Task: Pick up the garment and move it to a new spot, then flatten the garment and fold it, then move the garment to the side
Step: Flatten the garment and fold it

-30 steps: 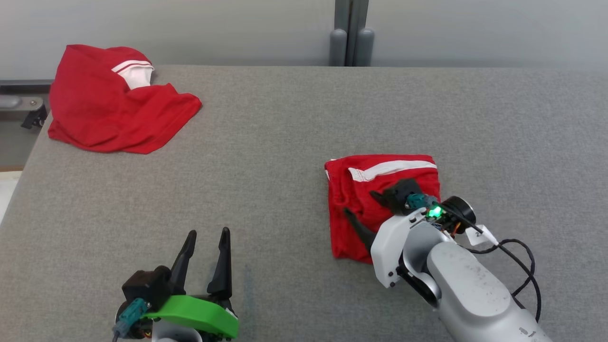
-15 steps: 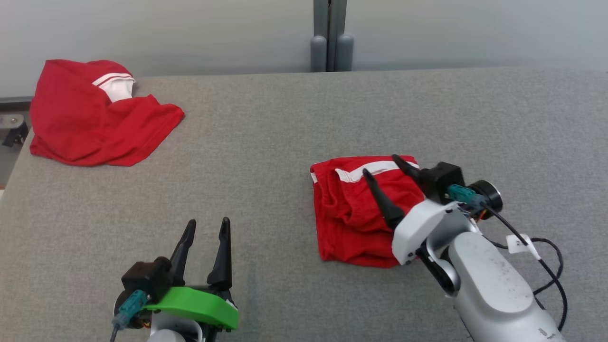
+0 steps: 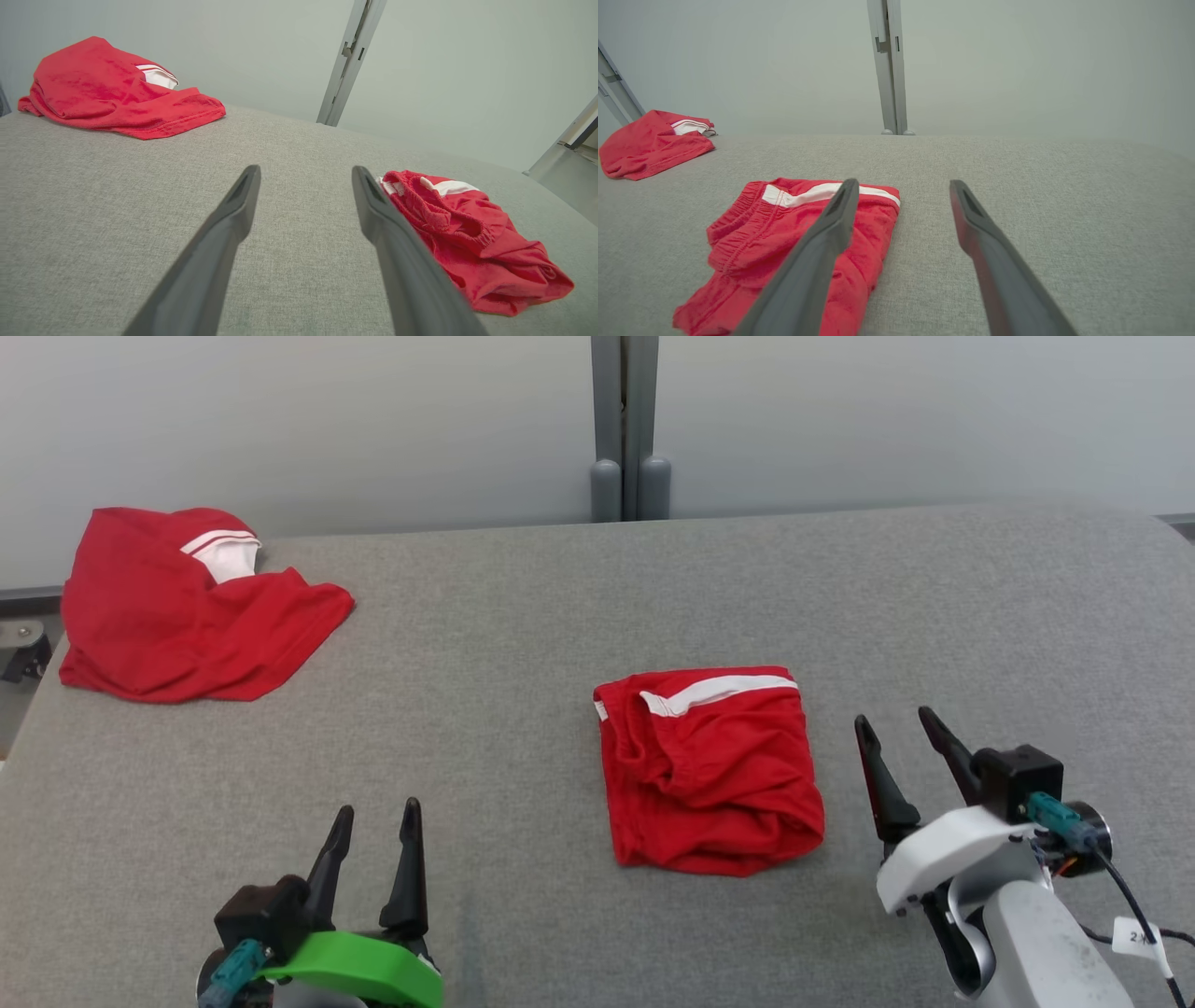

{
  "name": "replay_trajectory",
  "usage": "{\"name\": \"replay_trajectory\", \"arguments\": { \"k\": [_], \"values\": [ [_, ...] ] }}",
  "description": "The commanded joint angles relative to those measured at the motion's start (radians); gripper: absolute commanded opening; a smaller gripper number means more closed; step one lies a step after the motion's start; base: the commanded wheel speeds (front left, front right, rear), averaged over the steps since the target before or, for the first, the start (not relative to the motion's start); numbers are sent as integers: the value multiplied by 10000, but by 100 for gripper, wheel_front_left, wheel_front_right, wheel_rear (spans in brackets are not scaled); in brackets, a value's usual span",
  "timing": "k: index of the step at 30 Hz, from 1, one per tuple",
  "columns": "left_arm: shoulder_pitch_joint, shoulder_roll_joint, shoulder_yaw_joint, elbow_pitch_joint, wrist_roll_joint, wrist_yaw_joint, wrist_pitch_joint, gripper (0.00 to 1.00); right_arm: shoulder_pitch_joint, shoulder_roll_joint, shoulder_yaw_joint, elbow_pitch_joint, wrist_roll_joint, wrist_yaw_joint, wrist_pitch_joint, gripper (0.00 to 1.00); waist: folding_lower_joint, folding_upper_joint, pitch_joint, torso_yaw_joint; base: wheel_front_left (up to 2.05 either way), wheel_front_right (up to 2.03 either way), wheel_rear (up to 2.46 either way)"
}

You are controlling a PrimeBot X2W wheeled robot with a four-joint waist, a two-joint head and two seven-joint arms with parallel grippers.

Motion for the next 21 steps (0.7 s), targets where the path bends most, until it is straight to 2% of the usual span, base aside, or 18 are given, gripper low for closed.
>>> {"name": "replay_trajectory", "arguments": {
  "k": [1, 13, 21],
  "values": [
    [186, 22, 105, 5, -20, -5, -2, 100, 247, -29, -45, -27, 108, -12, -89, 100, 0, 0, -34, -47, 0, 0, 0],
    [697, 20, 593, -2, -49, -5, -2, 100, 1156, -30, -222, -525, 937, -12, -175, 100, 0, 0, -105, -109, 0, 0, 0],
    [657, 19, 552, 39, 8, -5, -4, 100, 1305, -28, -220, -917, 754, -12, -176, 100, 0, 0, -113, -81, 0, 0, 0]
  ]
}}
